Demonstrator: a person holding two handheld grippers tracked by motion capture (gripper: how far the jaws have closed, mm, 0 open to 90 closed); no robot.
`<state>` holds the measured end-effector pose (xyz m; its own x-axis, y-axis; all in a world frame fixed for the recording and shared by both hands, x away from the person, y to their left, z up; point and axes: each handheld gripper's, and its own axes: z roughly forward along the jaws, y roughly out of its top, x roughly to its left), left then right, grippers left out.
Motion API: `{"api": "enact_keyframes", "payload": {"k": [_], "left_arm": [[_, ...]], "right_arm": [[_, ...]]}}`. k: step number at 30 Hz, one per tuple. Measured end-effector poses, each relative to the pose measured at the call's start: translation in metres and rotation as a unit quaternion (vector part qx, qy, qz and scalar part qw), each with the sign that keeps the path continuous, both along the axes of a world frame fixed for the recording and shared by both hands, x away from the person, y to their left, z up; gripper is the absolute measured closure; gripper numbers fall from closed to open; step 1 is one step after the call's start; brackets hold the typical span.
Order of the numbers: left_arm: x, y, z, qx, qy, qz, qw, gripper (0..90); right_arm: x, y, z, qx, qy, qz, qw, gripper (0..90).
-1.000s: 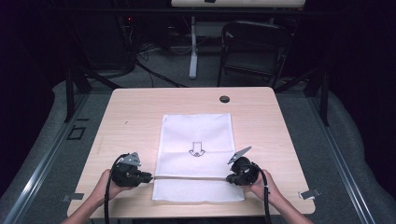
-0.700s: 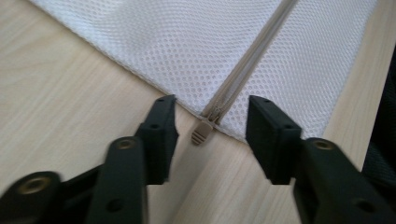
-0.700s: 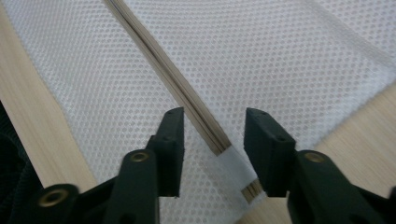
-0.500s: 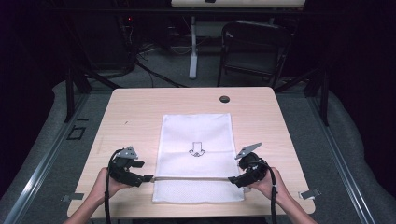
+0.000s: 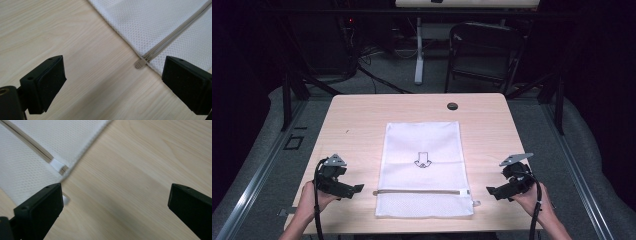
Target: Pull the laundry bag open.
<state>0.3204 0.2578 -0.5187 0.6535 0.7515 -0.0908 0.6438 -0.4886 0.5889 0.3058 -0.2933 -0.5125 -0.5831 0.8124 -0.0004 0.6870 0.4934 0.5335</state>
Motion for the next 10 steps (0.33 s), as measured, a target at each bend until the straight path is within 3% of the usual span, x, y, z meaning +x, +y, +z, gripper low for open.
{"api": "enact_keyframes", "payload": {"k": [2, 8, 10], "left_arm": [[0.001, 0.001, -0.005, -0.006, 0.004, 0.009, 0.9999, 3.8], [0.007, 0.002, -0.016, 0.004, 0.021, 0.012, 0.9997, 0.8], [0.008, 0.003, -0.019, 0.004, 0.021, 0.014, 0.9997, 0.1]], "right_arm": [[-0.001, -0.007, -0.003, 0.001, 0.005, -0.004, 1.0, 0.0], [0.001, -0.021, -0.013, 0.007, 0.024, -0.01, 0.9996, 0.0], [0.001, -0.024, -0.016, 0.0, 0.015, -0.019, 0.9997, 0.0]]}}
